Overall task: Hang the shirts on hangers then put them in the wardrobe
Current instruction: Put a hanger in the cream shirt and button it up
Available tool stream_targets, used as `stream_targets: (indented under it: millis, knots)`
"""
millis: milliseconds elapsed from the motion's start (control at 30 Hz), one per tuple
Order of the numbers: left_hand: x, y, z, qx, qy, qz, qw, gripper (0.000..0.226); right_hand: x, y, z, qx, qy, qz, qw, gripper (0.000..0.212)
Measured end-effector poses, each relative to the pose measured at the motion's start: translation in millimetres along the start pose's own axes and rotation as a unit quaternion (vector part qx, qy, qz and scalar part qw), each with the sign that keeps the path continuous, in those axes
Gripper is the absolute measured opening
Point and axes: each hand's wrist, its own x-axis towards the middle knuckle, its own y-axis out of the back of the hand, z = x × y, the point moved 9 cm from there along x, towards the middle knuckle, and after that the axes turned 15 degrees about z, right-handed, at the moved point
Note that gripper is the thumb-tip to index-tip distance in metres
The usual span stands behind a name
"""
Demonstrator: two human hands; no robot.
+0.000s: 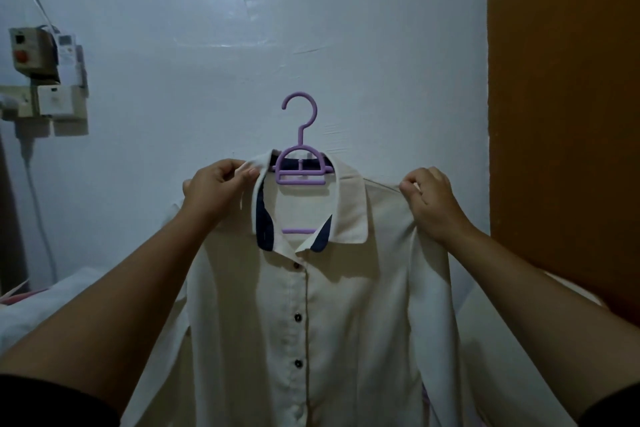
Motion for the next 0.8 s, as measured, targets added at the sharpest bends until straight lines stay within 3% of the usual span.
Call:
stream_targets:
  millis: [167, 333, 467, 567, 700, 800]
  knots:
    - [0.1, -3.7, -12.5, -0.018, 0.022, 0.010, 1.000, 0.017, -13.5, 12.5, -12.5, -0.007, 0.099, 0.107, 0.989, 0.028]
    - [-1.5, -12.2, -9.6, -0.063, 0.024, -0.026, 0.997, 0.017, -32.3, -15.8, -2.7, -0.150, 0.192, -0.019, 0.970, 0.093]
    - [-6.5, -16.1, 3.6, -0.073, -0.009, -0.027, 0.997, 0.017, -31.5, -18.7, -0.9, -0.183, 0.216, -0.002, 0.959, 0.084]
    - [-8.6, -11.0, 17.2, 0.029, -0.133, 0.012, 0.991, 0.036, -26.4, -16.9, 1.1, -0.159, 0.201, 0.004, 0.967, 0.082]
    - [-28.2, -10.9, 30.1, 0.186, -0.356, -0.016, 0.916, 0.078, -17.1, -12.5, 8.4, -0.154, 0.176, -0.011, 0.972, 0.087]
    - [-33.9, -9.1, 20.6, 0.260, -0.413, -0.042, 0.872, 0.100, -14.6, -7.7, 10.9, -0.159, 0.177, -0.014, 0.971, 0.089]
